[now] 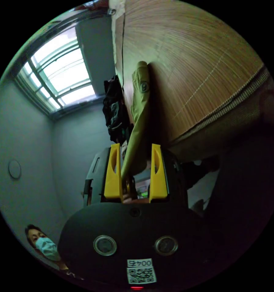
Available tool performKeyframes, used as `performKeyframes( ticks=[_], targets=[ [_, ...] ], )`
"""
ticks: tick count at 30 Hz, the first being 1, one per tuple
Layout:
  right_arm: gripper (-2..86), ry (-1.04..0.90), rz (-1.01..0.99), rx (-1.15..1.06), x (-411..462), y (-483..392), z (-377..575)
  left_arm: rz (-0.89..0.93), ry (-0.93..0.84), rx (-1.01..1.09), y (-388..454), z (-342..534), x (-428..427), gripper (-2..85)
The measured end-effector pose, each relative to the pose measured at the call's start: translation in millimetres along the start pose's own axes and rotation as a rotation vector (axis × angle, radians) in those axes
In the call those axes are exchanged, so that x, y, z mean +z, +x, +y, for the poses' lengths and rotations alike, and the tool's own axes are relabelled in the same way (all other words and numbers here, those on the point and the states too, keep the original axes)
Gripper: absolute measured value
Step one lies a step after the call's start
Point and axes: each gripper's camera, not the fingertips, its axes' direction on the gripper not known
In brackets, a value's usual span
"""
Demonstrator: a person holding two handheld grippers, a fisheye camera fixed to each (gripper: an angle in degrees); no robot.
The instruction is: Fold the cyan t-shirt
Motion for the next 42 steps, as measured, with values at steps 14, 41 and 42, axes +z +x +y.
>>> performKeyframes(
  ticks=[14,41,42],
  targets=[
    [10.5,0.002,0.274,-0.041,87.2,-112.2,-82.9,0.072,-0.041,0.027,18.4,-16.0,-59.7,4.8],
    [3.8,-0.294,0.331,-0.731,514.3,-664.7,-134.0,0.020,0.257,0.584,207.3,-171.3,-345.3,4.3],
    [3.8,-0.305,0.322,-0.740,531.3,-674.6,-136.1,-0.020,0.281,0.609,216.0,-183.7,-366.0,4.3]
  ],
)
